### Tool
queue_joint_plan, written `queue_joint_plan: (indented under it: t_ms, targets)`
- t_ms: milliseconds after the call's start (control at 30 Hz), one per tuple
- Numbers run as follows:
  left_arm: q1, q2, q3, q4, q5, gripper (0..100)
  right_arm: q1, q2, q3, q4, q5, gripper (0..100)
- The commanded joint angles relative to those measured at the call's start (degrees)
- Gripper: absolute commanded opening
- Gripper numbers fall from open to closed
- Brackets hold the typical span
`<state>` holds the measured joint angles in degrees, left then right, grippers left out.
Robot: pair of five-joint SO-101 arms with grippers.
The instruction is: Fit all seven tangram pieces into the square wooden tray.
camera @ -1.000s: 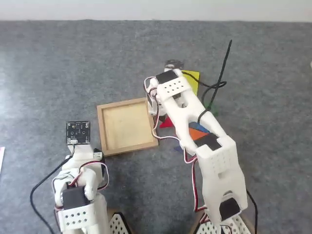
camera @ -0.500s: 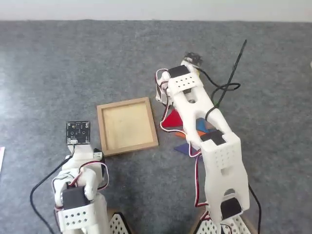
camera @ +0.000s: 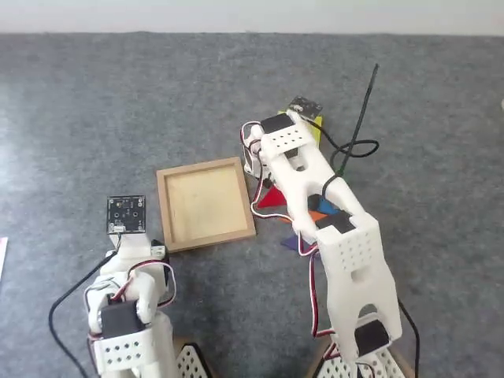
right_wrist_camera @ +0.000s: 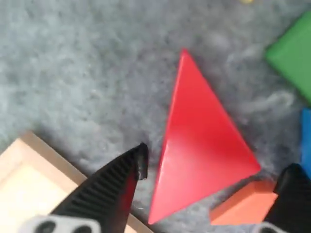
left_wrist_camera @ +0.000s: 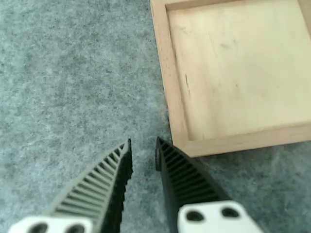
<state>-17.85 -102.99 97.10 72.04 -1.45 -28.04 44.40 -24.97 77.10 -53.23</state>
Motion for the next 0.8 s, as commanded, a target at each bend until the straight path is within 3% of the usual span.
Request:
queue_joint_plan:
  t_ms: [0, 300, 533, 767]
  targets:
    - [0.1, -1.1, -0.7, 0.2, 0.0, 8, -0.6, 1.0, -0.4, -0.8, -1.1, 42.0]
    - [0.1, -1.1, -0.7, 0.2, 0.0, 8, -0.3, 1.2, -0.5, -0.4, -1.1, 41.8]
    - [0.1, -1.1, -0.7, 0.2, 0.0, 8, 1.9, 1.6, -0.5, -1.5, -1.1, 25.8]
    - [0.1, -1.1, -0.7, 0.2, 0.0, 8, 2.0, 1.6, -0.5, -1.7, -1.0, 25.3]
